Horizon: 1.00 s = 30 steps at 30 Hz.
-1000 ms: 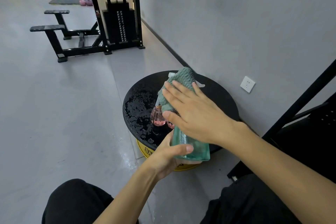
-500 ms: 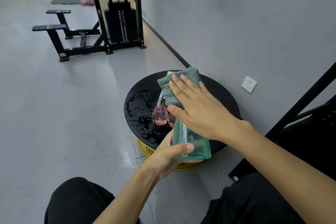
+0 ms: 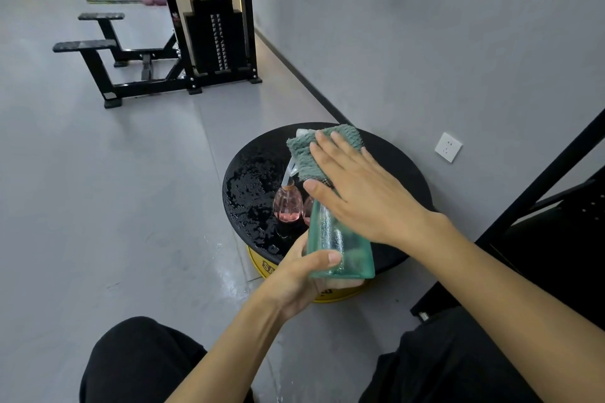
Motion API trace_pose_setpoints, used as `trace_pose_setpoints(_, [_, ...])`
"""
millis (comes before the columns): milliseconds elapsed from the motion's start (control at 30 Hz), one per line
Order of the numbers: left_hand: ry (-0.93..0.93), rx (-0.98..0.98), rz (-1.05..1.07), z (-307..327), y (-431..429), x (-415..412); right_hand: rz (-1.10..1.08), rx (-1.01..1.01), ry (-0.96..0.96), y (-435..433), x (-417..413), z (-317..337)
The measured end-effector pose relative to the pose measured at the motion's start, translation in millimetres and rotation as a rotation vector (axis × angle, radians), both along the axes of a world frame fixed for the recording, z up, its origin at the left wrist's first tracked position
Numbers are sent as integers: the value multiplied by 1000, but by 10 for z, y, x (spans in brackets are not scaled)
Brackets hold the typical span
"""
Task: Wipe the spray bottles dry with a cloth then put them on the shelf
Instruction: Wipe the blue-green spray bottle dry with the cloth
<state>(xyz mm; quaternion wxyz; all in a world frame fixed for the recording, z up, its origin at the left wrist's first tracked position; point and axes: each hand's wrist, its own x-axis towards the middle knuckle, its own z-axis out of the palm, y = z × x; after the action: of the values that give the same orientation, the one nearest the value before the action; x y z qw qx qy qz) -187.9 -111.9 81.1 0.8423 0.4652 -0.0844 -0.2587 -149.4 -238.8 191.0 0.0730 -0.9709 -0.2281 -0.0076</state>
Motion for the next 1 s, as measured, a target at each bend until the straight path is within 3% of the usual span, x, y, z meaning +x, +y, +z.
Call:
trace_pose_setpoints(167, [21,-4,-24,-37,-62,-49,-97,72,12,-160,149,-6])
trace_pose_setpoints(400, [38,-7,-1,-91,-52,-48,-25,81,6,-143,-122,-143])
trace_pose_setpoints(667, [23,18,-9,-74,-101,-31,-88,161,40,-267,95,-81])
trace_pose_setpoints(867, [26,33,8,-103,-63,-27,28,213,99,-204,-98,-98])
trace_pose_setpoints(1000, [9,43,-32,-37,-122,-53,6,142,40,-250,95,-71])
